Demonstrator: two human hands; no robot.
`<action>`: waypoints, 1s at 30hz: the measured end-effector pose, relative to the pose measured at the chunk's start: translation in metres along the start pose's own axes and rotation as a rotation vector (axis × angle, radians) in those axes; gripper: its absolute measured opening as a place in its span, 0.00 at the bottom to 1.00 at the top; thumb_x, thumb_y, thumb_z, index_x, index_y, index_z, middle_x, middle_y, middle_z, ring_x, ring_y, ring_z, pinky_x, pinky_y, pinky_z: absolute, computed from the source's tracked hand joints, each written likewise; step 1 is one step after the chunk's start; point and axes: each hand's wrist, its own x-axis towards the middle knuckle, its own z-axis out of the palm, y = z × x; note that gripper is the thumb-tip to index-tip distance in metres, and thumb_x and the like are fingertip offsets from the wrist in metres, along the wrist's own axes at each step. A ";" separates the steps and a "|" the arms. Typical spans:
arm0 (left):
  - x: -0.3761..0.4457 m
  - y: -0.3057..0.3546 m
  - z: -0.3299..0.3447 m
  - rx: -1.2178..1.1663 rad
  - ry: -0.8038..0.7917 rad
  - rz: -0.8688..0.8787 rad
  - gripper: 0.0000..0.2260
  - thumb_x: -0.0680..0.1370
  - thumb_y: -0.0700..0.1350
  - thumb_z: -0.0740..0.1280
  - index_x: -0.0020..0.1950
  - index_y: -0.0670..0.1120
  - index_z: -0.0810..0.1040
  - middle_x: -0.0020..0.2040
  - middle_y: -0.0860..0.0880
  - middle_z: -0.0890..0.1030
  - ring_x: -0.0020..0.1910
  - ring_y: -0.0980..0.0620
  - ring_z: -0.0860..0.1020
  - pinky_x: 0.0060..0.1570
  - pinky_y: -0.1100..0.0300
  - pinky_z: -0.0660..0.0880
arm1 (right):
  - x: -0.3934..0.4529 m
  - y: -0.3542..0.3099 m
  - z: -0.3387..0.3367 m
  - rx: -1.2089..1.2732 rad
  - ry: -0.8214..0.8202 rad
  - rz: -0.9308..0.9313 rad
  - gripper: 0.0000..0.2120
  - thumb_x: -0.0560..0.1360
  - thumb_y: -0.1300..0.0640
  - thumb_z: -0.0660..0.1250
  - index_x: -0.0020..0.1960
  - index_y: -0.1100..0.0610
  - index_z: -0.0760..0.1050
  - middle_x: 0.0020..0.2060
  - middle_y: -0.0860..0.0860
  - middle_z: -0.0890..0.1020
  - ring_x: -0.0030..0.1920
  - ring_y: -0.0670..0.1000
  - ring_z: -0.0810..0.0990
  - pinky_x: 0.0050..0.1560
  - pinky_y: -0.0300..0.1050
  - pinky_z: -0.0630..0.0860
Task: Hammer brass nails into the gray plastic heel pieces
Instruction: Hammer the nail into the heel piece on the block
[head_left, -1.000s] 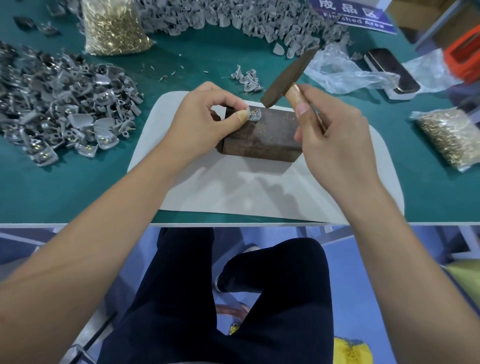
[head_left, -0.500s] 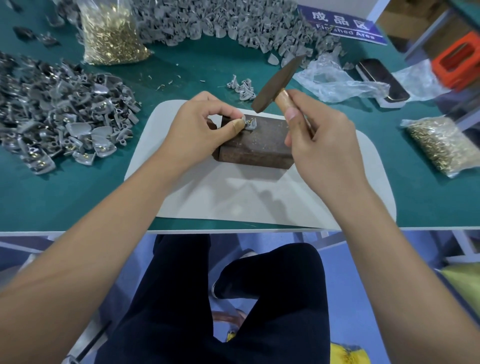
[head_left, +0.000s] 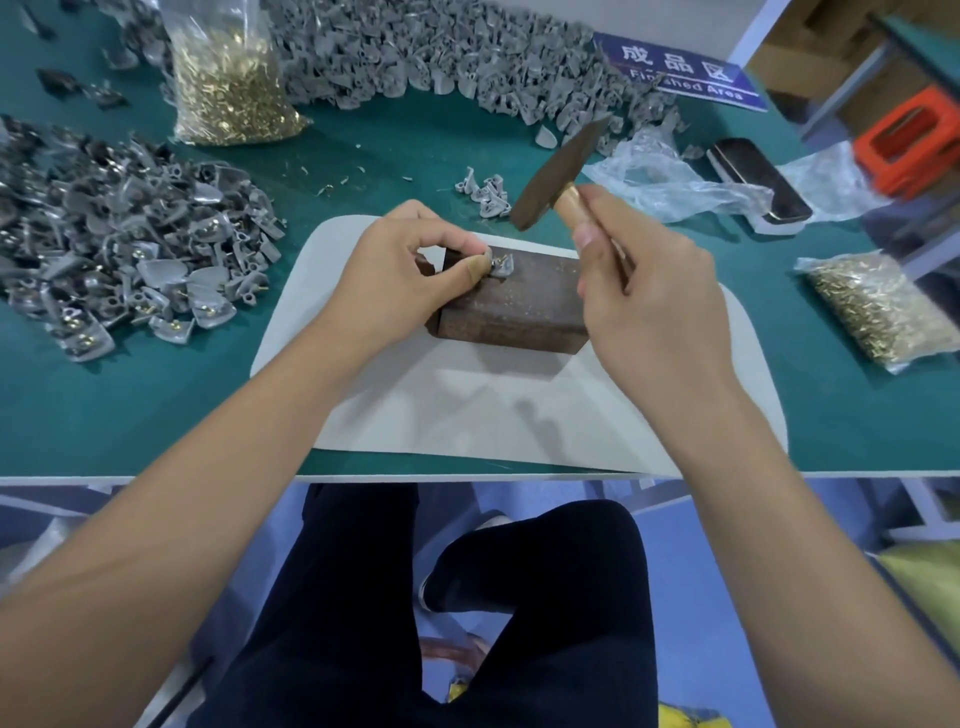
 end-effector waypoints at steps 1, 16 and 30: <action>0.000 0.000 0.000 -0.004 -0.003 0.000 0.06 0.76 0.48 0.76 0.48 0.60 0.84 0.48 0.51 0.77 0.43 0.60 0.76 0.42 0.64 0.72 | -0.001 -0.001 0.001 0.001 0.000 -0.004 0.13 0.85 0.50 0.57 0.66 0.44 0.75 0.39 0.49 0.81 0.39 0.56 0.76 0.38 0.54 0.75; 0.001 -0.005 0.001 -0.012 0.011 0.008 0.05 0.75 0.45 0.77 0.47 0.55 0.86 0.45 0.53 0.77 0.40 0.61 0.76 0.39 0.69 0.69 | 0.001 0.001 0.005 0.055 -0.044 0.079 0.12 0.86 0.46 0.56 0.65 0.41 0.75 0.37 0.44 0.77 0.41 0.55 0.77 0.42 0.56 0.77; 0.000 0.000 0.000 -0.015 -0.005 -0.024 0.04 0.75 0.47 0.77 0.47 0.56 0.86 0.47 0.52 0.78 0.41 0.57 0.76 0.41 0.70 0.68 | 0.011 0.042 0.014 -0.238 0.020 0.345 0.15 0.85 0.56 0.56 0.70 0.50 0.72 0.57 0.56 0.78 0.54 0.63 0.77 0.46 0.51 0.67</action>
